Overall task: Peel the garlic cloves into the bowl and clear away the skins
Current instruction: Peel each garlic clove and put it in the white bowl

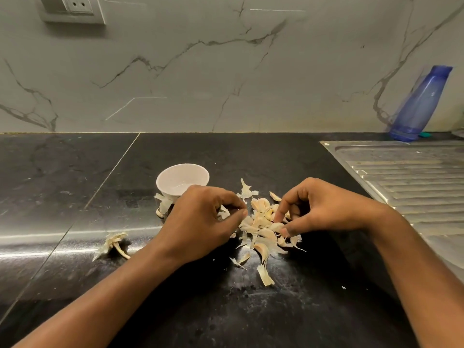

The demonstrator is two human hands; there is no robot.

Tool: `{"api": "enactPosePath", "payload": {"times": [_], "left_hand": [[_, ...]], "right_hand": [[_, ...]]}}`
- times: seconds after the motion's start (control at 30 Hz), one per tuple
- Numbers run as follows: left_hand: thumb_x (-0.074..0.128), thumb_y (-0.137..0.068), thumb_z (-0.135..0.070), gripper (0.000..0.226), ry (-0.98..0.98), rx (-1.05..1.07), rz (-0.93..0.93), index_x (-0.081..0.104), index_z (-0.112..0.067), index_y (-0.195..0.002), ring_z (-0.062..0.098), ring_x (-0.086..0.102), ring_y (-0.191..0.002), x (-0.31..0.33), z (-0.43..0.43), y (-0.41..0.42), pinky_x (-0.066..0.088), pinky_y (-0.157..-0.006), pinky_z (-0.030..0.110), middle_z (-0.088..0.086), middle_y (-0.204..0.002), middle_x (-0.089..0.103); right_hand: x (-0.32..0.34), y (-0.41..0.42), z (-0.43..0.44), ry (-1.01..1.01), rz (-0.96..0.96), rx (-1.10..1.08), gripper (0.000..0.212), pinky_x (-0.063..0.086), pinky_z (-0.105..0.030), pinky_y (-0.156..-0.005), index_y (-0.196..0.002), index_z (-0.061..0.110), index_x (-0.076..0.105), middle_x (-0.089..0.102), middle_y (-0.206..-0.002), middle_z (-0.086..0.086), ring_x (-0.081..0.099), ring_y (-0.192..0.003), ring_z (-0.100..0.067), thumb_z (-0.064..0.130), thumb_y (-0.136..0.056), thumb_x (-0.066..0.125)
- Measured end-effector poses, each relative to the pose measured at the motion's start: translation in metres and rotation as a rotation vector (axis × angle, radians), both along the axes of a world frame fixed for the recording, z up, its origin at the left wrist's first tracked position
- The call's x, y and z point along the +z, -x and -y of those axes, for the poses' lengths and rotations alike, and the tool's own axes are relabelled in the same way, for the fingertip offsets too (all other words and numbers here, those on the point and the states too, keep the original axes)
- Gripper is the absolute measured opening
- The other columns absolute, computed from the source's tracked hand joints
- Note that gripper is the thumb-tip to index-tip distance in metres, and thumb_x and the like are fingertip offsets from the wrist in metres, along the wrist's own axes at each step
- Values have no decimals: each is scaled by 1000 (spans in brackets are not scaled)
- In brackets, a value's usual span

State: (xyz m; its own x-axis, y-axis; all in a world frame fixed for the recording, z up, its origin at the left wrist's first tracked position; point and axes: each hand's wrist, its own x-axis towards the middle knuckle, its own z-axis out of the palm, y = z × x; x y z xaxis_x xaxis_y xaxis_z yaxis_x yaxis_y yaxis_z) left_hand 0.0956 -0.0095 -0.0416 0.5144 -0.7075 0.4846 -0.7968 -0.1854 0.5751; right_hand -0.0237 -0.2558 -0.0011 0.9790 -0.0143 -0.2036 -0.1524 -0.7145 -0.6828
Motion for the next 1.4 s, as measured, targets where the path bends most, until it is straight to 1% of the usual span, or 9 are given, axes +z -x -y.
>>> {"api": "enactPosePath", "payload": {"times": [0.17, 0.33, 0.43, 0.63, 0.83, 1.0, 1.17, 1.27, 1.4], "left_hand": [[81, -92, -28, 10, 19, -62, -44, 84, -24, -101, 5, 74, -85, -3, 0, 1, 61, -72, 33, -19, -93, 79], [82, -92, -32, 30, 47, -133, -11, 78, -29, -121, 19, 59, -66, -2, 1, 4, 52, -57, 28, -20, -96, 75], [84, -89, -31, 43, 52, -178, 20, 73, -29, -130, 19, 64, -75, -1, 1, 5, 56, -62, 28, -17, -104, 75], [82, -89, -31, 34, 124, -149, 102, 77, -29, -123, 11, 68, -80, 1, 2, 3, 56, -62, 23, -26, -96, 69], [81, -86, -44, 29, 202, -99, 60, 83, -24, -107, 15, 68, -72, 4, 1, 0, 56, -57, 29, -16, -89, 73], [83, -86, -40, 24, 204, -70, -64, 84, -24, -104, 18, 73, -78, 3, 3, -2, 59, -59, 36, -14, -91, 77], [82, -89, -28, 22, 219, -91, -313, 82, -17, -109, 25, 77, -76, 1, 4, -4, 65, -68, 49, -3, -87, 81], [79, -89, -17, 27, 249, -126, -473, 78, -10, -115, 27, 79, -75, 3, 4, -2, 67, -73, 47, 6, -87, 81], [76, -88, -16, 30, 236, -177, -581, 76, -8, -117, 30, 80, -81, 5, 4, 0, 67, -77, 41, 11, -90, 81]], "right_hand": [[1, 1, 0, -1, 15, 5, 15, 48, -45, -72, -93, 26, 83, 67, -71, -6, 58, -65, -17, 29, -82, 92], [6, 3, -3, -91, 168, -35, 12, 53, -33, -70, -96, 22, 81, 74, -79, -4, 65, -70, -17, 26, -87, 88], [5, 2, -7, -137, 211, -34, 12, 54, -24, -65, -99, 17, 79, 77, -85, -7, 70, -72, -18, 21, -89, 85], [-1, -7, -16, -328, 243, 2, 24, 59, -31, -65, -107, 8, 78, 79, -90, -14, 71, -72, -24, 23, -88, 81], [-7, -11, -23, -425, 273, 43, 22, 59, -29, -72, -112, 4, 78, 78, -91, -15, 73, -80, -25, 18, -103, 63], [-7, -9, -22, -436, 287, -20, 22, 63, -34, -80, -120, 7, 75, 80, -97, -15, 78, -89, -31, 6, -99, 69], [-8, -11, -28, -432, 321, -36, 30, 65, -38, -84, -121, 9, 76, 81, -102, -11, 80, -94, -29, 9, -91, 81], [-10, -13, -29, -441, 373, -79, 30, 64, -36, -82, -117, 9, 77, 81, -100, -10, 80, -91, -27, 12, -87, 83], [-11, -14, -29, -453, 427, -112, 29, 64, -34, -82, -112, 10, 80, 82, -100, -9, 80, -92, -28, 17, -85, 83]]}}
